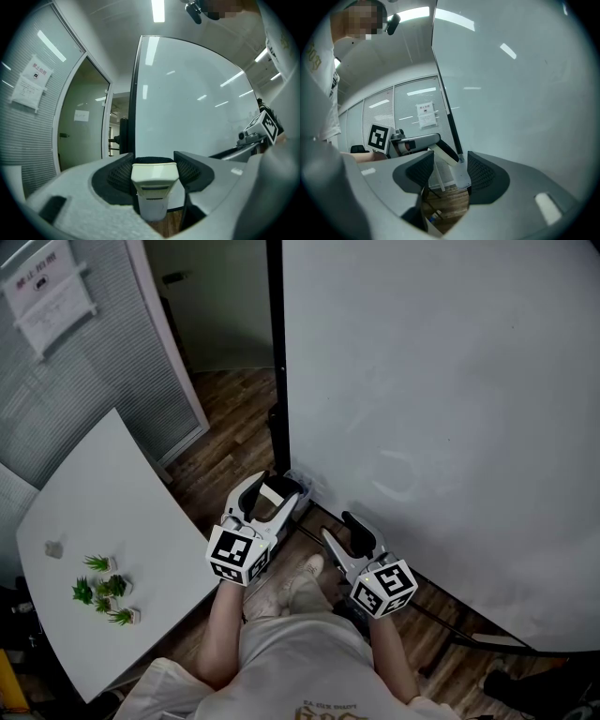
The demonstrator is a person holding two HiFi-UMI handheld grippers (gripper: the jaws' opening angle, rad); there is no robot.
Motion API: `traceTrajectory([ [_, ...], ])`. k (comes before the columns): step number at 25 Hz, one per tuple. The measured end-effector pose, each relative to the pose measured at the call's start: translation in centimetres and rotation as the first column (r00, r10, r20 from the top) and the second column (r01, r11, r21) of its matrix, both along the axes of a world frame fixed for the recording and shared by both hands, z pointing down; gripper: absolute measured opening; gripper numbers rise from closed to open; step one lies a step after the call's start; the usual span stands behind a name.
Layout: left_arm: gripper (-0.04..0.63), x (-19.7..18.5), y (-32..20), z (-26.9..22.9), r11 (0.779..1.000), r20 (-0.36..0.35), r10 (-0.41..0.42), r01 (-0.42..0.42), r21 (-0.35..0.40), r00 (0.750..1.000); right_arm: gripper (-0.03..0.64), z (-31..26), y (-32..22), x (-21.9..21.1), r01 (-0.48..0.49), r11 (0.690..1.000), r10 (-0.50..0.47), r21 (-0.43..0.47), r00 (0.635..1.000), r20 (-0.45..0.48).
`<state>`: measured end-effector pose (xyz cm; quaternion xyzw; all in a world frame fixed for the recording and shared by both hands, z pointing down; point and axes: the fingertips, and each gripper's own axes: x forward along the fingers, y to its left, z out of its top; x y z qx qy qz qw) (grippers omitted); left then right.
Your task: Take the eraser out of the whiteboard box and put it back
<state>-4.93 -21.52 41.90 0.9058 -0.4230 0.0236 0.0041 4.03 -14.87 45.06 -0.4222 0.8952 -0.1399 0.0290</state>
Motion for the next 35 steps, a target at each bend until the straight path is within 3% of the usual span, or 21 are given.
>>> traceTrajectory([
  [35,0.270,1.0,-1.4,2.6,0.997,0.026,0.020,-0.018,-0.069,0.999,0.221,1.1,-0.8,0.6,-0.015,0.999,0.015,-0.032,1.000,0.005],
])
